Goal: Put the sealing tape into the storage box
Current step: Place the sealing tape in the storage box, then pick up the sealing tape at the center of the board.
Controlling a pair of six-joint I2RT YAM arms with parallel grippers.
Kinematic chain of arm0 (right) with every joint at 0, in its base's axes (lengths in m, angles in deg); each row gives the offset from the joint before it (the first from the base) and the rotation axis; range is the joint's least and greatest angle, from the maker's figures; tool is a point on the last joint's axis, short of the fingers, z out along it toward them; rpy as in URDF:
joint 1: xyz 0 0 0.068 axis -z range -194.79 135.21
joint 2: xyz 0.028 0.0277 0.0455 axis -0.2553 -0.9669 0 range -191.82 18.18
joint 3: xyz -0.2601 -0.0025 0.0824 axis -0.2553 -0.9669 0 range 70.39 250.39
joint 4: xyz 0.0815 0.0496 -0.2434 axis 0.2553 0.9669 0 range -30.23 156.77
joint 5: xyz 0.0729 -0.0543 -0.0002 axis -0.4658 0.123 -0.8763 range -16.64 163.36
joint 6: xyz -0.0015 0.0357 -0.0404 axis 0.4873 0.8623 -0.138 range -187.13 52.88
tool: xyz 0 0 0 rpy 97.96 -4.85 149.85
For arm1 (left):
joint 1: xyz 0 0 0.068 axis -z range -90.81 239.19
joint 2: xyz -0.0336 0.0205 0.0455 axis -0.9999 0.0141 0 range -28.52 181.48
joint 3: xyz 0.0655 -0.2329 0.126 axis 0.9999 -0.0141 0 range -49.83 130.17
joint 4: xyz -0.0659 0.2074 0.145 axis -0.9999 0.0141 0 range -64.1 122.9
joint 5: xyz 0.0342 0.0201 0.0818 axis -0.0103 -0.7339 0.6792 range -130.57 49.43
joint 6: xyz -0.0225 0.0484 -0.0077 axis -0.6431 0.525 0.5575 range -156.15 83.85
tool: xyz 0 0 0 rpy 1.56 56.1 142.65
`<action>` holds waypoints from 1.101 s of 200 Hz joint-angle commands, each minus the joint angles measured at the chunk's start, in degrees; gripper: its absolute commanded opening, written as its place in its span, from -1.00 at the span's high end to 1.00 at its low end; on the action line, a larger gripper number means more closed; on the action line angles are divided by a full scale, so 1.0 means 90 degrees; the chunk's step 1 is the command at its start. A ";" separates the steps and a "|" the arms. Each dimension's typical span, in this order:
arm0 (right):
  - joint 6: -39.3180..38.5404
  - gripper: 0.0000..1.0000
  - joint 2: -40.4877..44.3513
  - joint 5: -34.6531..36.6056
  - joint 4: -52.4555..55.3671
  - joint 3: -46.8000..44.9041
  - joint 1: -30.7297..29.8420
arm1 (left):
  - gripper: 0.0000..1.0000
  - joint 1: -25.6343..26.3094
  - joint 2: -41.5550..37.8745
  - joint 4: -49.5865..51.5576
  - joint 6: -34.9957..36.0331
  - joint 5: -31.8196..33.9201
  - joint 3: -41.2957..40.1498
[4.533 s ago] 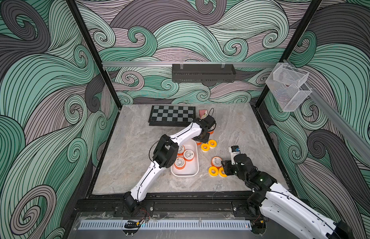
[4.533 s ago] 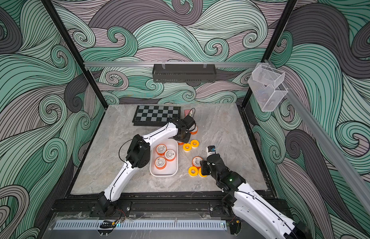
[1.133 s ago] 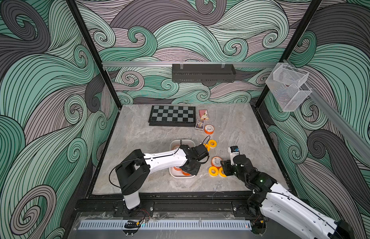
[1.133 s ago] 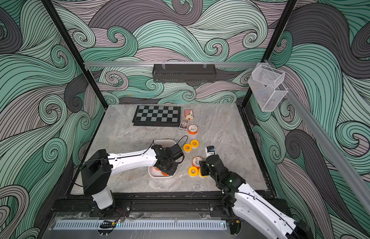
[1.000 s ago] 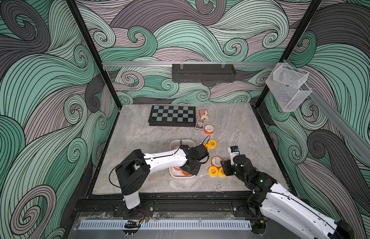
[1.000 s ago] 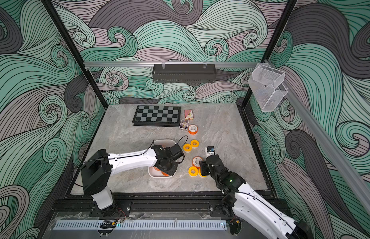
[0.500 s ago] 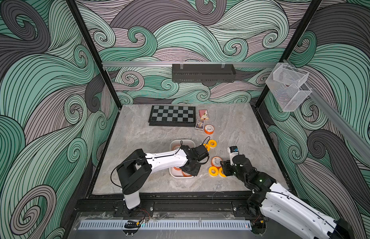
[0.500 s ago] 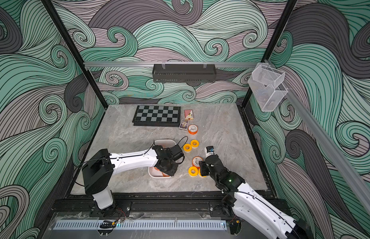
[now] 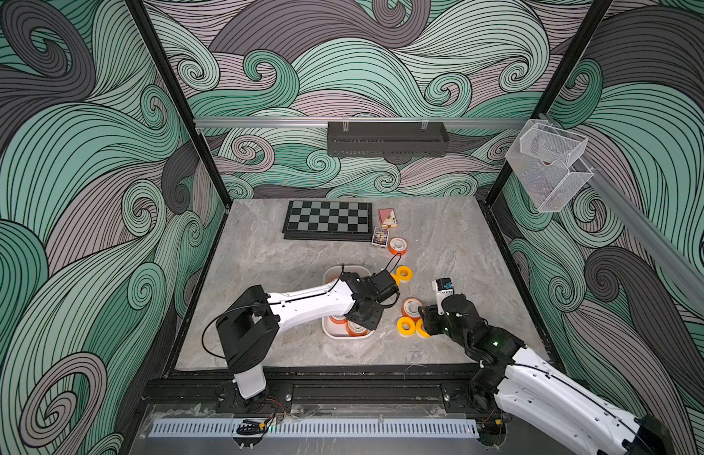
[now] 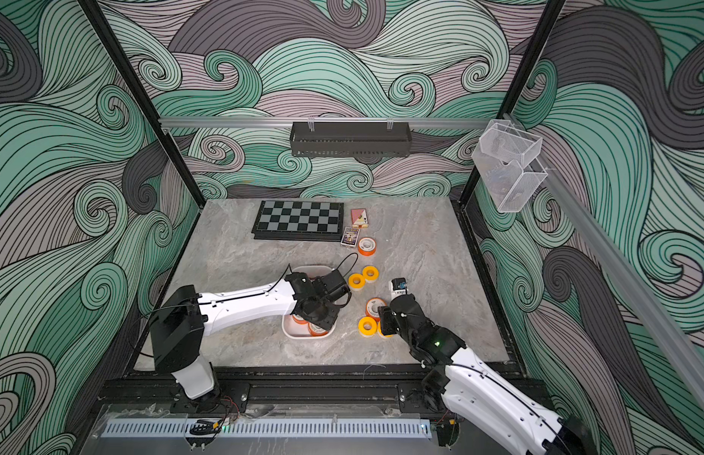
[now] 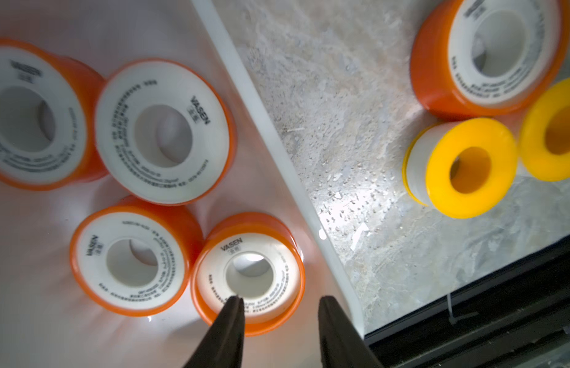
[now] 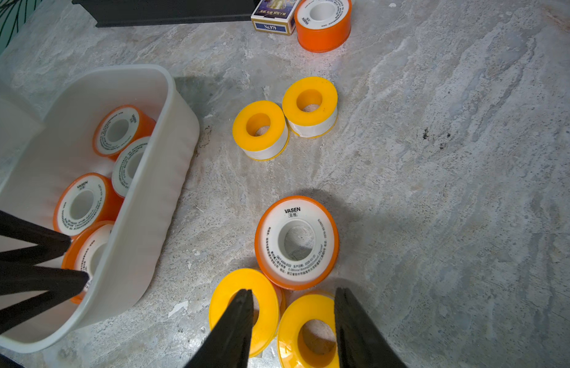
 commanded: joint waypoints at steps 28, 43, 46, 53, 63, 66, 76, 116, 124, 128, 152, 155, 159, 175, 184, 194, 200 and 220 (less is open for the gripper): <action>-0.0170 0.00 -0.0132 -0.0006 -0.0104 0.0055 -0.0022 | 0.10 -0.0086 -0.1315 0.0654 0.0074 0.0873 0.0137; -0.0238 -0.03 -0.0399 -0.0128 -0.0094 0.0206 0.0002 | 0.08 -0.0191 -0.1702 0.0868 0.0087 0.1025 -0.0009; -0.0248 -0.03 -0.0469 -0.0170 -0.0096 0.0245 0.0023 | 0.07 -0.0221 -0.1892 0.0902 0.0092 0.1049 -0.0063; -0.0266 -0.04 -0.0659 -0.0257 -0.0096 0.0352 0.0083 | 0.05 -0.0280 -0.2143 0.0975 0.0092 0.1106 -0.0170; -0.0266 -0.04 -0.0993 -0.0401 -0.0096 0.0546 0.0218 | 0.04 -0.0362 -0.2492 0.1047 0.0092 0.1171 -0.0365; -0.0284 -0.04 -0.1083 -0.0473 -0.0098 0.0613 0.0260 | 0.04 -0.0384 -0.2578 0.1056 0.0092 0.1206 -0.0430; -0.0323 -0.04 -0.1434 -0.0660 -0.0060 0.0890 0.0431 | 0.03 -0.0412 -0.2941 0.1070 0.0031 0.1398 -0.0671; -0.0490 -0.05 -0.2750 -0.1105 0.0253 0.2329 0.1091 | 0.00 -0.0411 -0.4148 0.1296 -0.0180 0.1495 -0.1231; -0.0507 -0.05 -0.3089 -0.1157 0.0407 0.2685 0.1240 | 0.00 -0.0411 -0.4338 0.1405 -0.0216 0.1561 -0.1290; -0.0513 -0.06 -0.3241 -0.1182 0.0476 0.2852 0.1312 | 0.00 -0.0411 -0.4426 0.1454 -0.0227 0.1606 -0.1321; -0.0578 -0.05 -0.4179 -0.1384 0.0836 0.3869 0.1704 | 0.00 -0.0411 -0.4797 0.1827 -0.0286 0.1810 -0.1425; -0.0594 -0.05 -0.4287 -0.1391 0.0891 0.3991 0.1743 | 0.00 -0.0411 -0.4837 0.1860 -0.0296 0.1847 -0.1448; -0.0605 -0.05 -0.4437 -0.1389 0.0970 0.4176 0.1796 | 0.00 -0.0413 -0.4898 0.1910 -0.0319 0.1902 -0.1477; -0.0769 -0.05 -0.5061 -0.1295 0.1215 0.4909 0.1930 | 0.00 -0.0403 -0.5179 0.1865 -0.0442 0.2083 -0.1665; -0.0828 -0.04 -0.5446 -0.1186 0.1459 0.5381 0.2019 | 0.00 -0.0387 -0.5308 0.1825 -0.0426 0.2061 -0.1694; -0.0883 -0.03 -0.5873 -0.1173 0.1661 0.5769 0.2091 | 0.00 -0.0377 -0.5451 0.1823 -0.0433 0.2092 -0.1707; -0.0901 -0.02 -0.6115 -0.1196 0.1790 0.6036 0.2136 | 0.00 -0.0378 -0.5538 0.1808 -0.0449 0.2139 -0.1733; -0.0953 -0.01 -0.6846 -0.1181 0.2067 0.6762 0.2196 | -0.01 -0.0372 -0.5707 0.1791 -0.0474 0.2191 -0.1774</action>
